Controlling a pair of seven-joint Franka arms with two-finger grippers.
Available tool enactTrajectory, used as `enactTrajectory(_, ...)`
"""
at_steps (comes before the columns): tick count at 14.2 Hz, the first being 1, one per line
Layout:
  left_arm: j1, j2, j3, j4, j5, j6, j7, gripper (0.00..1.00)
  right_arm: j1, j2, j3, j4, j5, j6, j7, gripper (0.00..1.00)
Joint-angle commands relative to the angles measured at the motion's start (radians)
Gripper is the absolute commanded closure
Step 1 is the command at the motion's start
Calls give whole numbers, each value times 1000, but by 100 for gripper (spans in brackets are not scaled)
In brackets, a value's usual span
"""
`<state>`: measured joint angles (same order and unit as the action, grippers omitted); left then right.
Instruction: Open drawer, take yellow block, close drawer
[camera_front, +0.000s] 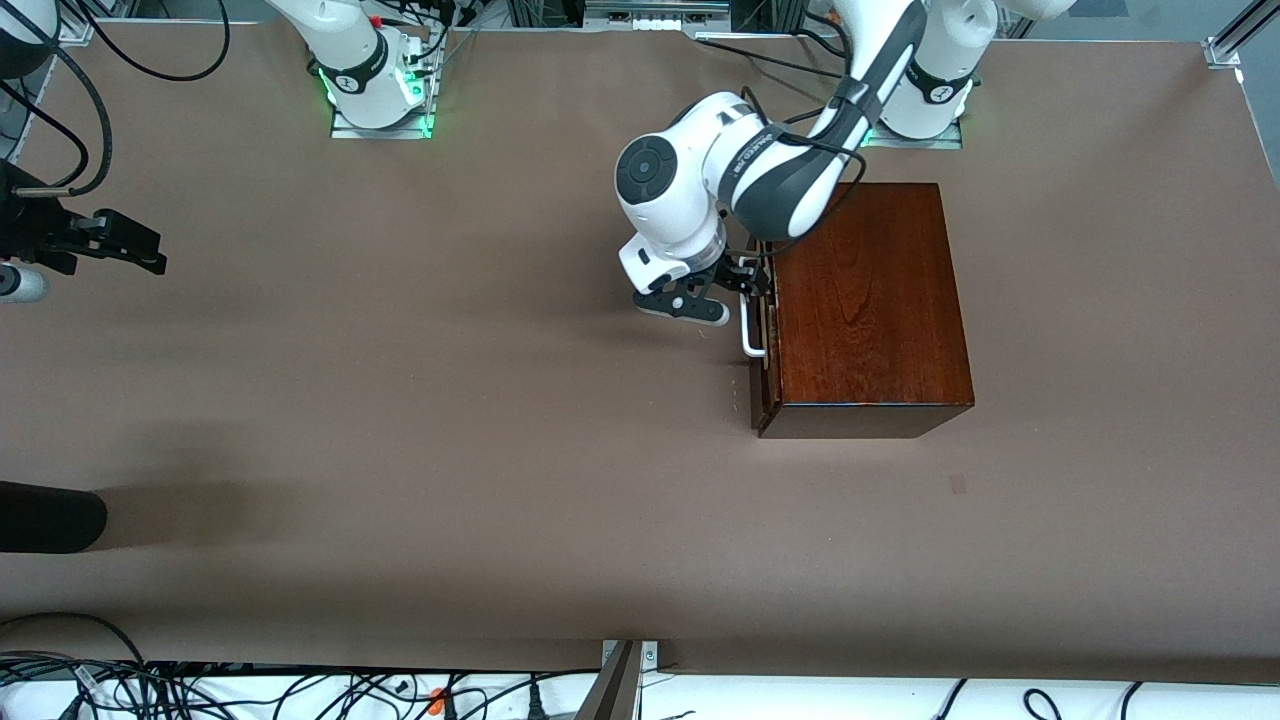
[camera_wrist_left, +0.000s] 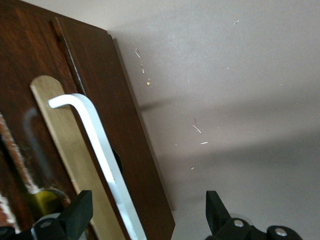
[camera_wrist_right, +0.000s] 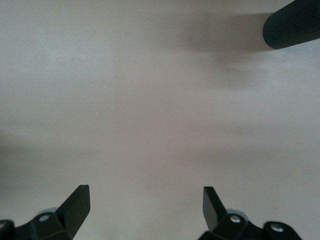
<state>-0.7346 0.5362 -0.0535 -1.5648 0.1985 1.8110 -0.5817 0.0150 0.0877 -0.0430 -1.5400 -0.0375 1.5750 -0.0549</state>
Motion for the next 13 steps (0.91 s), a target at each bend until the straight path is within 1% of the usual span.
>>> enactTrajectory(1,-9,10,12,-6,27,11,-17,0,-3,-6,-5,11,18,-6,-3,0)
enactTrajectory(5,-6,19,12,-15,42,22,-17,0,-3,-6,-3,11,18,-6,-2,0)
enactTrajectory(9,-6,25,12,-70,44,106,-18,0,-4,-6,-3,11,18,-4,-2,0)
enactTrajectory(13,-8,34,12,-78,42,157,-20,0,-3,-6,-3,11,18,-6,-2,0)
